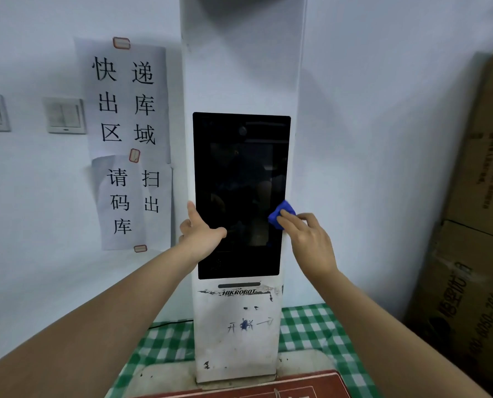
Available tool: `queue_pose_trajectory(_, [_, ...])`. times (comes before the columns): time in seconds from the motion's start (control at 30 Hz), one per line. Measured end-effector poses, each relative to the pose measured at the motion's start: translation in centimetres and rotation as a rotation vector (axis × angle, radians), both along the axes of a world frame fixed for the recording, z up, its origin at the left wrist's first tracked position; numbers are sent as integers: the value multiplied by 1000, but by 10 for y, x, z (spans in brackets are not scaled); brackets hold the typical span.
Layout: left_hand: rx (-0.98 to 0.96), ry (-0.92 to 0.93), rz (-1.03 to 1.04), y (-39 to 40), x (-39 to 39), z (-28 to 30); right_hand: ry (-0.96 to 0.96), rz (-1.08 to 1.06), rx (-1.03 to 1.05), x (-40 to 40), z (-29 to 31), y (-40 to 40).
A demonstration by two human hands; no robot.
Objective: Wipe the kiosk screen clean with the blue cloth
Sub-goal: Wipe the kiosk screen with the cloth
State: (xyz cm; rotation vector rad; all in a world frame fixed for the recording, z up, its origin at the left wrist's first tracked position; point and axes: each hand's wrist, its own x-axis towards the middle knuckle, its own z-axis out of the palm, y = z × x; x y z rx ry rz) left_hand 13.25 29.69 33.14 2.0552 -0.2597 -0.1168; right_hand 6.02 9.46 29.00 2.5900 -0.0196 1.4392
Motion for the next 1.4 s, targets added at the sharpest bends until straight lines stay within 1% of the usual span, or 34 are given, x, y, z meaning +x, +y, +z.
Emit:
queue_pose_trajectory(0.07, [1, -5, -5, 1, 0, -1, 56, 9, -2, -3, -11, 0])
queue_pose_trajectory(0.13, [2, -4, -6, 1, 1, -1, 74, 13, -25, -5, -7, -2])
queue_pose_trajectory(0.2, [7, -2, -3, 1, 1, 0, 53, 13, -34, -4, 4, -5])
queue_pose_trajectory(0.3, [6, 1, -6, 2, 1, 0, 0, -9, 28, 0, 14, -2])
queue_pose_trajectory(0.43, [-11, -7, -14, 2, 1, -1, 11, -8, 88, 1, -5, 3])
queue_pose_trajectory(0.57, [-41, -11, -6, 3, 1, -6, 54, 7, 54, -4, -18, 0])
queue_pose_trajectory(0.67, [-61, 26, 18, 3, 3, -9, 23, -3, 50, -3, -4, -4])
queue_pose_trajectory(0.77, [-57, 41, 21, 3, 6, -12, -55, -4, 147, 3, 7, -5])
queue_pose_trajectory(0.83, [-54, 31, 20, 2, 6, -15, -76, 6, 221, 7, -1, -4])
queue_pose_trajectory(0.93, [-49, 9, 30, 1, 6, -20, -62, 15, 319, 6, -30, -3])
queue_pose_trajectory(1.0, [-47, -5, 44, 0, 6, -23, -22, 27, 299, 3, -46, -2])
queue_pose_trajectory(1.07, [-50, -21, 58, -1, 8, -26, -16, 55, 283, 1, -47, -2])
queue_pose_trajectory(1.13, [-74, -33, 68, -2, 8, -28, -79, 66, 328, 4, -35, -3])
queue_pose_trajectory(1.23, [-172, -48, 77, -2, 8, -31, -208, 83, 419, 12, -15, -2])
queue_pose_trajectory(1.3, [-234, -57, 79, -1, 8, -34, -194, 84, 409, 17, -14, 4])
queue_pose_trajectory(1.4, [-257, -79, 70, 3, 10, -39, -150, 62, 373, 22, -32, 8])
